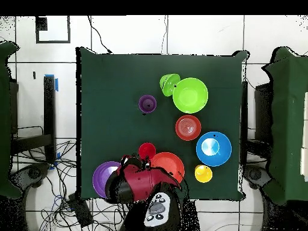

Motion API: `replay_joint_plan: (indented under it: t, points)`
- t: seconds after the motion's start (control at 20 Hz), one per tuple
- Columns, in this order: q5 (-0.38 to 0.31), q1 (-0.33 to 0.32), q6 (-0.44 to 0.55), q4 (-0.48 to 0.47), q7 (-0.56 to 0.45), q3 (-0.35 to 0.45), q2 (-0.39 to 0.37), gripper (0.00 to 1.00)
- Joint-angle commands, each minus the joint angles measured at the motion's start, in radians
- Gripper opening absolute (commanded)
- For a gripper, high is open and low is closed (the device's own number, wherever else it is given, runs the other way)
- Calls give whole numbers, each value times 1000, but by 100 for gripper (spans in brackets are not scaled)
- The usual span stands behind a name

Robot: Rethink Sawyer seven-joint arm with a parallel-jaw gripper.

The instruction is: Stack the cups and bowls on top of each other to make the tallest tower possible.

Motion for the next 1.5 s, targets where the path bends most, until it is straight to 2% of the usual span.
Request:
replay_joint_plan:
  t: [0.05,0.75,1.1,1.35,1.5]
  points:
    - [-15,-39,164,44,-1,141,-47,100]
    - [4,-5,163,14,43,132,-27,100]
    - [35,54,158,-36,80,106,22,100]
    - [29,50,151,-38,72,102,25,100]
    - [22,51,127,-59,71,95,58,100]
